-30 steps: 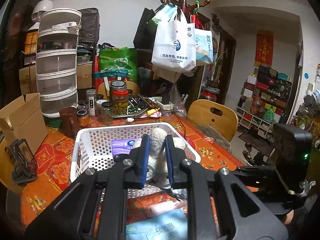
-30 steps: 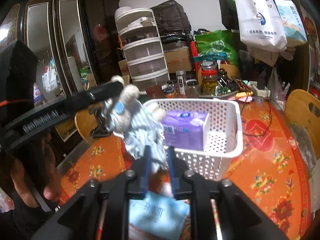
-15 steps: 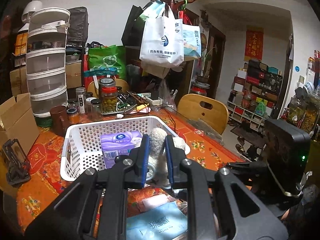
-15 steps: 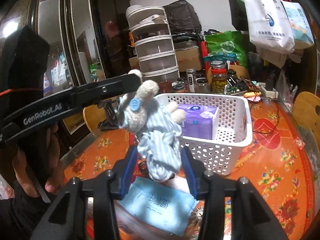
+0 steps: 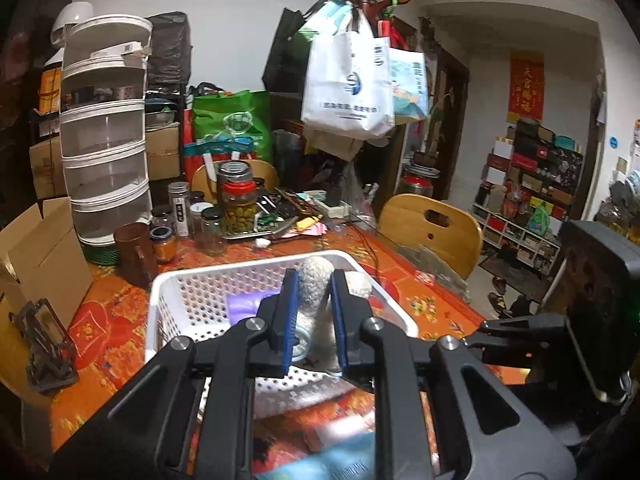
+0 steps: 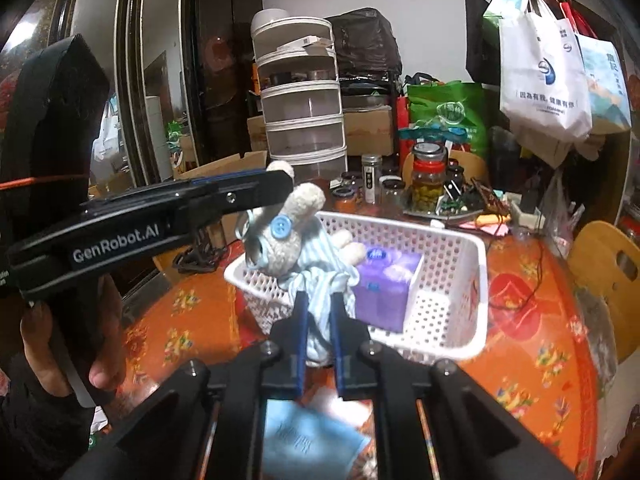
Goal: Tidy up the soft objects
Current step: 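Open the right tool to drop the plush toy into the basket, then move both tools back toward the clear plastic bag on the table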
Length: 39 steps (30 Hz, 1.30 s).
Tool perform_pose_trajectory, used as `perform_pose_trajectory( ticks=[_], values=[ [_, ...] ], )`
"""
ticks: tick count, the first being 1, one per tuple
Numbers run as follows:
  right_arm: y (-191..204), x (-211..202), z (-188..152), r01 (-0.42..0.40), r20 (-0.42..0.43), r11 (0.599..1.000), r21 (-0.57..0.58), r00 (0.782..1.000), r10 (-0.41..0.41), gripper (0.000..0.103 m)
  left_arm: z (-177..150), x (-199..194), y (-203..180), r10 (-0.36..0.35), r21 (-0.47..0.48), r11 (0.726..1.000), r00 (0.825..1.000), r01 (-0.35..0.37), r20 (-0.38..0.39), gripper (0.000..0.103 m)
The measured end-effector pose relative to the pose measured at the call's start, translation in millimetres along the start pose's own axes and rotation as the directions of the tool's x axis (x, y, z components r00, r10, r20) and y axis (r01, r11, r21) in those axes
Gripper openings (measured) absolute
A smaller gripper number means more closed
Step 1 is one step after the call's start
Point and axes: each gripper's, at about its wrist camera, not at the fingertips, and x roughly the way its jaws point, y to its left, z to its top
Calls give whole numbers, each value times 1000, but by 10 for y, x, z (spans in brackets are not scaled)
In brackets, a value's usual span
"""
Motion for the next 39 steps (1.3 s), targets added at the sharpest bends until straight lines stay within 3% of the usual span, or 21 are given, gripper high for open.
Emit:
perform_pose_trajectory(
  ticks=[8, 18, 19, 20, 21, 22, 23, 24, 26, 27, 29, 31, 35, 39],
  values=[
    [-87, 497, 402, -10, -51, 1000, -20, 999, 9, 8, 198, 470, 415, 86, -59, 994, 993, -91, -78, 15],
    [-6, 1052, 420, -59, -131, 998, -14, 990, 56, 7, -144, 897, 917, 163, -114, 976, 972, -183, -168, 18],
    [-5, 1086, 397, -52, -136, 998, -16, 989, 50, 8, -179, 929, 951, 159, -120, 976, 970, -183, -181, 29],
    [-18, 1110, 375, -52, -140, 999, -12, 989, 50, 8, -212, 952, 988, 153, -132, 975, 970, -180, -188, 53],
    [-47, 1139, 341, -64, -152, 998, 6, 986, 65, 8, -241, 947, 1020, 160, -141, 972, 970, -186, -181, 68],
    [-69, 1153, 312, -67, -159, 998, 16, 985, 69, 9, -264, 914, 1039, 177, -143, 969, 971, -200, -159, 92],
    [-94, 1157, 273, -46, -169, 999, 20, 984, 49, 12, -283, 871, 1043, 191, -140, 968, 972, -210, -138, 100],
    [-125, 1152, 236, -31, -175, 999, 23, 984, 35, 16, -294, 815, 1043, 197, -137, 968, 973, -213, -117, 100],
    [-216, 1115, 170, -24, -181, 998, 54, 983, 34, 37, -320, 727, 1026, 181, -137, 971, 977, -196, -115, 101],
    [-268, 1080, 130, -21, -180, 997, 72, 983, 34, 42, -339, 682, 1002, 185, -130, 971, 976, -199, -117, 101],
    [-353, 974, 43, -5, -167, 995, 95, 986, 21, 65, -421, 583, 929, 228, -97, 966, 966, -241, -124, 103],
    [-404, 859, -26, 11, -149, 994, 106, 989, 5, 76, -531, 474, 814, 255, -62, 963, 959, -264, -123, 103],
    [-490, 590, -163, 15, -102, 989, 149, 995, 1, 95, -741, 299, 670, 278, -43, 957, 950, -287, -140, 103],
    [-489, 339, -303, 43, -66, 985, 165, 997, -32, 98, -920, 109, 589, 270, -90, 954, 949, -287, -162, 103]
  ],
)
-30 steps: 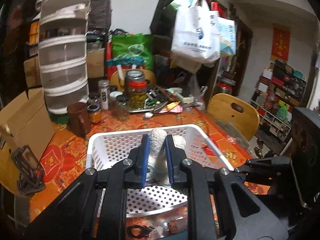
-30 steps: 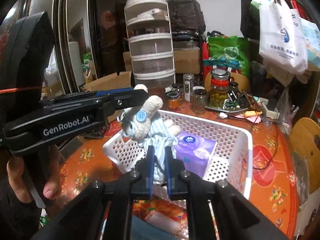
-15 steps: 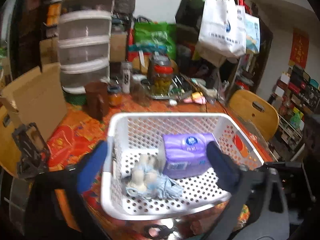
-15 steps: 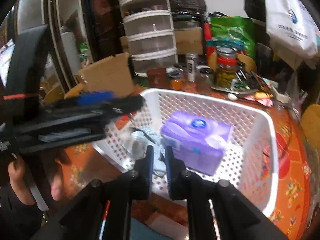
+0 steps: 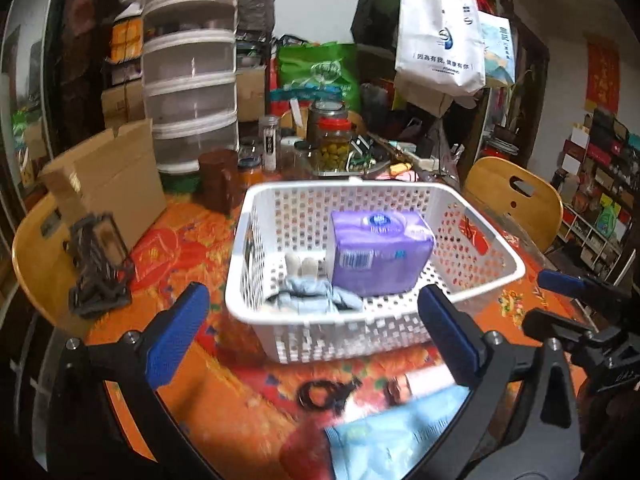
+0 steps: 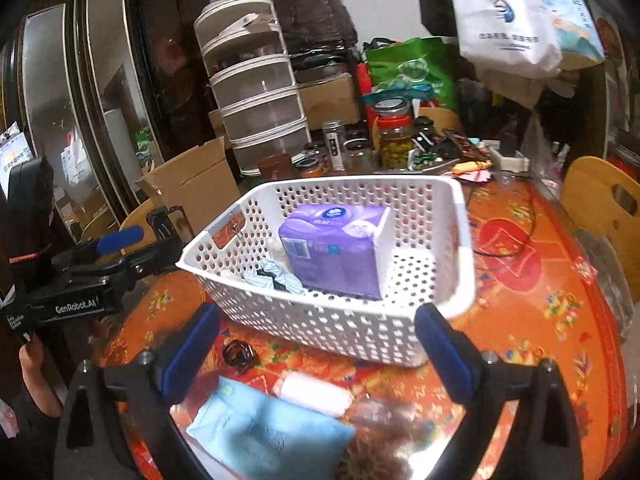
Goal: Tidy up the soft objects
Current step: 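Move both tools back toward the clear plastic bag on the table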
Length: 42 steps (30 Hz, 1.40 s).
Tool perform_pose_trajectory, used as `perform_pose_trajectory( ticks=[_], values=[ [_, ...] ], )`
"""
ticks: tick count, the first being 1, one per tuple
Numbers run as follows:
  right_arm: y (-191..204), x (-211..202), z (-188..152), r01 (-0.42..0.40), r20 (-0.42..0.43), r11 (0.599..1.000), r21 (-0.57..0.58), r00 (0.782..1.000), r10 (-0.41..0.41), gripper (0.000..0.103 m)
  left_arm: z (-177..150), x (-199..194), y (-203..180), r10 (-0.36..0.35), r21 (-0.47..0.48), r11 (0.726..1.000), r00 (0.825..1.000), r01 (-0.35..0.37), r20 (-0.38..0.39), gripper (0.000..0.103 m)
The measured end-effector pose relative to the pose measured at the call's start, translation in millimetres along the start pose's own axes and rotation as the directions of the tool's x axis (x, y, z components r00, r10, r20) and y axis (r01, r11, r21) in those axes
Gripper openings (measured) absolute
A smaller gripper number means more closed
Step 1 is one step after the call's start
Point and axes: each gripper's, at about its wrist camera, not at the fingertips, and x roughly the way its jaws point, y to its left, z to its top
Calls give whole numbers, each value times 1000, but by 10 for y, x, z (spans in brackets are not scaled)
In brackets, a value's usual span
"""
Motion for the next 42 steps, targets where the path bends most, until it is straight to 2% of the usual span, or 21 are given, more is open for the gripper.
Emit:
perform_pose_trajectory(
  ticks=[3, 6, 8, 11, 16, 19, 22, 30, 36, 42],
  values=[
    [-22, -126, -92, 7, 11, 1000, 25, 1000, -7, 99, -180, -76, 33, 11, -35, 999, 999, -12, -35, 103],
    [-52, -292, -251, 20, 20, 999, 46, 1000, -21, 99, -408, -189, 93, -22, -60, 998, 999, 19, -39, 103],
    [-52, -405, -376, 33, 22, 998, 52, 999, -34, 99, -555, -275, 124, -17, -71, 997, 999, 14, -42, 103],
    [-62, -536, -569, 50, 20, 997, 55, 998, -51, 99, -796, -452, 117, 4, -59, 998, 1000, -6, -29, 103],
    [-88, -692, -1005, 83, -10, 994, 74, 997, -82, 99, -1298, -700, 82, 3, -29, 1000, 998, -5, -57, 103],
    [-67, -734, -1277, 107, -31, 992, 69, 994, -105, 99, -1629, -749, 109, -12, -50, 999, 995, 7, -98, 103],
    [-67, -747, -1539, 87, -54, 992, 86, 995, -83, 99, -1855, -754, 144, -56, -93, 995, 990, 44, -130, 103],
    [31, -756, -1913, 82, -87, 996, 35, 993, -79, 99, -2145, -838, 45, -80, -36, 996, 985, 76, -150, 103],
    [67, -735, -2002, 74, -90, 997, 17, 993, -72, 98, -2302, -783, 44, -101, -35, 995, 978, 96, -181, 103],
    [23, -667, -2053, 97, -98, 995, 19, 991, -94, 92, -2389, -641, 50, -106, -37, 994, 974, 100, -199, 103]
  ],
)
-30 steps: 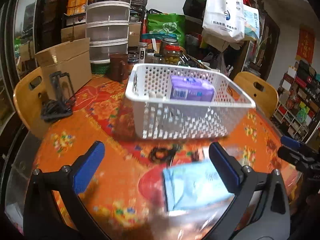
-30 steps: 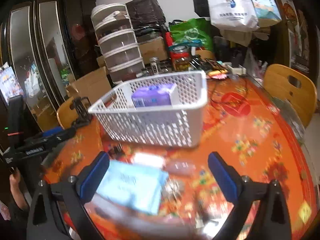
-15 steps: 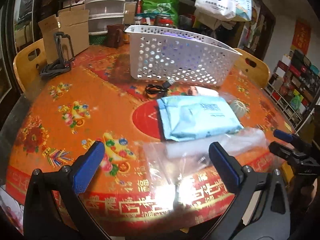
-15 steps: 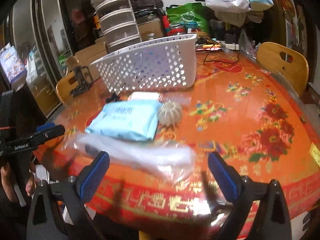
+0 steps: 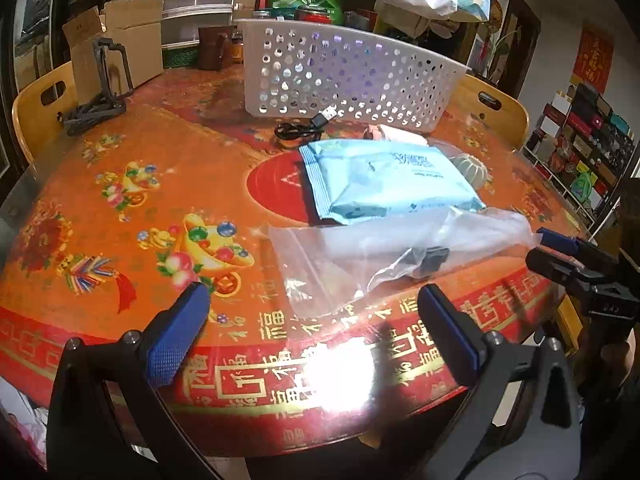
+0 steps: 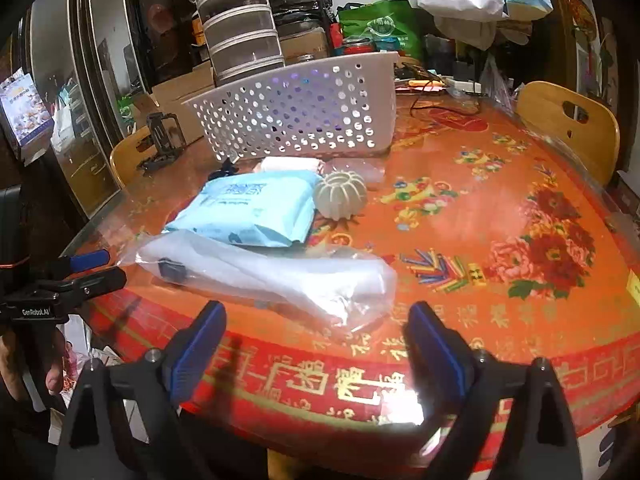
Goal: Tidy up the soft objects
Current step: 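Move both tools back toward the clear plastic bag on the table, then grasp the clear plastic bag with the left tool and lift it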
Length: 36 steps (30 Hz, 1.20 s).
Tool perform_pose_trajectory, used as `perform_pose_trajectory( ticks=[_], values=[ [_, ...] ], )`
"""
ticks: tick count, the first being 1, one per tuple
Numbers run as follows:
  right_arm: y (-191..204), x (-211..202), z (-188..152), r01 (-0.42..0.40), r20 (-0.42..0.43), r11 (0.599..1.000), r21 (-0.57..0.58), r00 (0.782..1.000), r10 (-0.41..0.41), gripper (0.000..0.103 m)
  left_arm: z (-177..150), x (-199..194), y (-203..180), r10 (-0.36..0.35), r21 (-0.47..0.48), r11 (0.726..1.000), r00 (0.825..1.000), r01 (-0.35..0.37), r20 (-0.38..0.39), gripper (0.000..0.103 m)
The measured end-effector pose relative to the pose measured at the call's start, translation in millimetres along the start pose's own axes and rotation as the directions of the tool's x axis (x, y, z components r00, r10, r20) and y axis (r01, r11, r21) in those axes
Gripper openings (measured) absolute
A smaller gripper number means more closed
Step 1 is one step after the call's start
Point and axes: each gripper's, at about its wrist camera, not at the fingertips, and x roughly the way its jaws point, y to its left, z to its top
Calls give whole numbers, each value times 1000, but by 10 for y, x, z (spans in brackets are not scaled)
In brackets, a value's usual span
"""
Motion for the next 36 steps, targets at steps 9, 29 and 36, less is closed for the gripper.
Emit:
perform_pose_trajectory(
  ticks=[9, 29, 36],
  values=[
    [41, 84, 31, 31, 23, 999, -25, 999, -31, 87, 38, 110, -82, 10, 31, 999, 999, -11, 42, 96],
    [104, 177, 86, 79, 17, 994, -80, 997, -78, 35, 71, 187, -211, -19, 109, 994, 998, 12, 65, 44],
    [67, 140, 68, 79, 17, 994, -80, 997, -78, 20, 58, 129, -212, -19, 122, 992, 997, 11, 70, 35]
  ],
)
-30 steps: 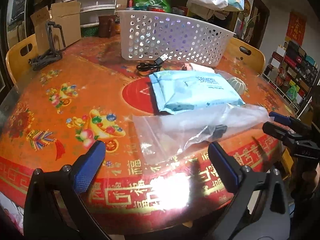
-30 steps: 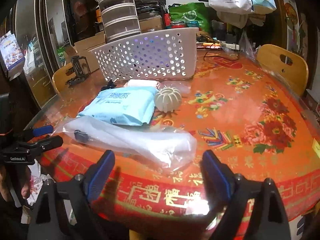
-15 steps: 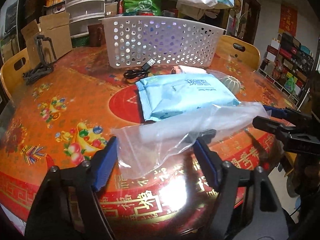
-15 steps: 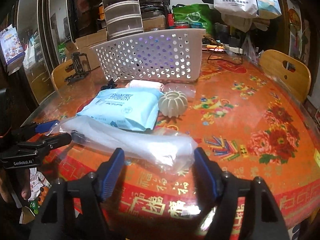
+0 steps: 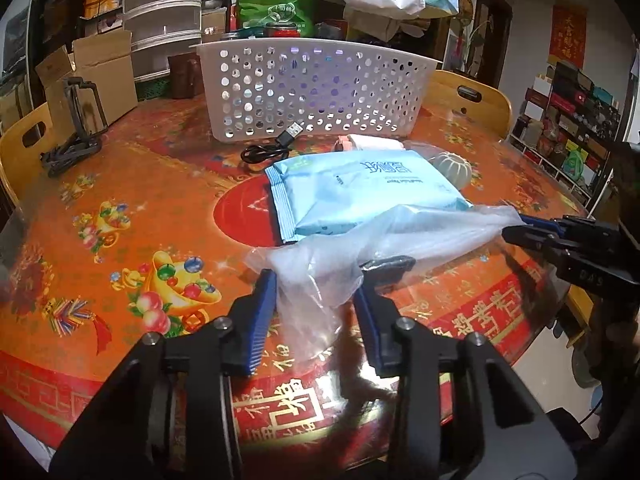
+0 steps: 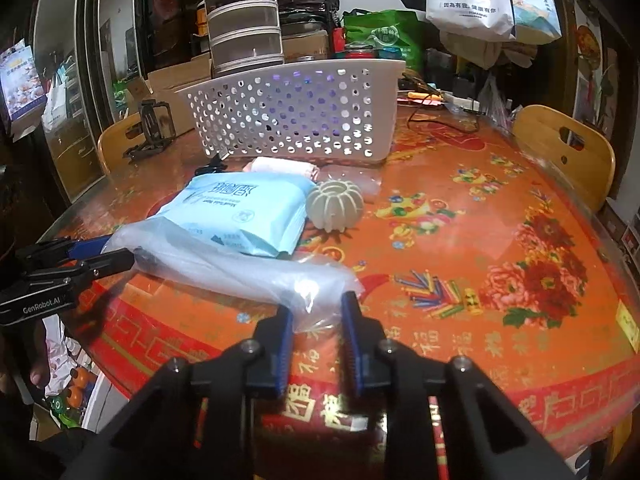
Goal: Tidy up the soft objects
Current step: 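Grasp the clear plastic bag with the left tool and lift it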
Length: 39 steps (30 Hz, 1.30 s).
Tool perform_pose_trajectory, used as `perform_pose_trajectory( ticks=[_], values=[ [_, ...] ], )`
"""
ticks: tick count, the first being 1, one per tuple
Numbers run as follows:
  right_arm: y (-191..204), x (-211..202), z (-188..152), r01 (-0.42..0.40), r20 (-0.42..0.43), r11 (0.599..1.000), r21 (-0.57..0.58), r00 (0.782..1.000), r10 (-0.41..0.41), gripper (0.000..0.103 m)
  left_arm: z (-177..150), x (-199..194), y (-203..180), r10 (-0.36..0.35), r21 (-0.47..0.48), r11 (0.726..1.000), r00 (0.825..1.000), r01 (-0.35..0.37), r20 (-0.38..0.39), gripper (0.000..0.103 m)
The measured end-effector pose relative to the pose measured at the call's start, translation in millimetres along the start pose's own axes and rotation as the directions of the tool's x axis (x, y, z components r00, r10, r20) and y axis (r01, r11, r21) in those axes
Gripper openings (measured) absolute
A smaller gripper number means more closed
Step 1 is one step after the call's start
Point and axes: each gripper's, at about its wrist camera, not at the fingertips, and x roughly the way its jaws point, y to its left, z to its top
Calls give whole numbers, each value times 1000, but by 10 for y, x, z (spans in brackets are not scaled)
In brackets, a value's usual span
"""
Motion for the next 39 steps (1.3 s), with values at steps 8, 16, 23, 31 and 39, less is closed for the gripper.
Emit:
perform_pose_trajectory(
  ticks=[8, 16, 23, 31, 39],
  values=[
    [25, -112, 0, -22, 19, 1000, 0, 1000, 22, 16, 66, -213, 13, -5, 14, 1000, 999, 5, 35, 30],
    [95, -326, 89, -30, 72, 1000, -8, 997, 30, 14, 179, -451, 4, -5, 17, 1000, 997, 4, 78, 29],
    [144, -517, 271, -29, 119, 999, -24, 992, 32, 14, 380, -630, 17, 1, 18, 1000, 992, -3, 125, 29],
    [89, -584, 557, -28, 156, 999, -22, 987, 31, 14, 765, -714, -22, 8, 42, 999, 983, -16, 182, 29],
    [-90, -613, 1094, -34, 204, 999, -19, 978, 37, 14, 1428, -686, -52, 1, 66, 998, 973, -16, 229, 29]
  ],
)
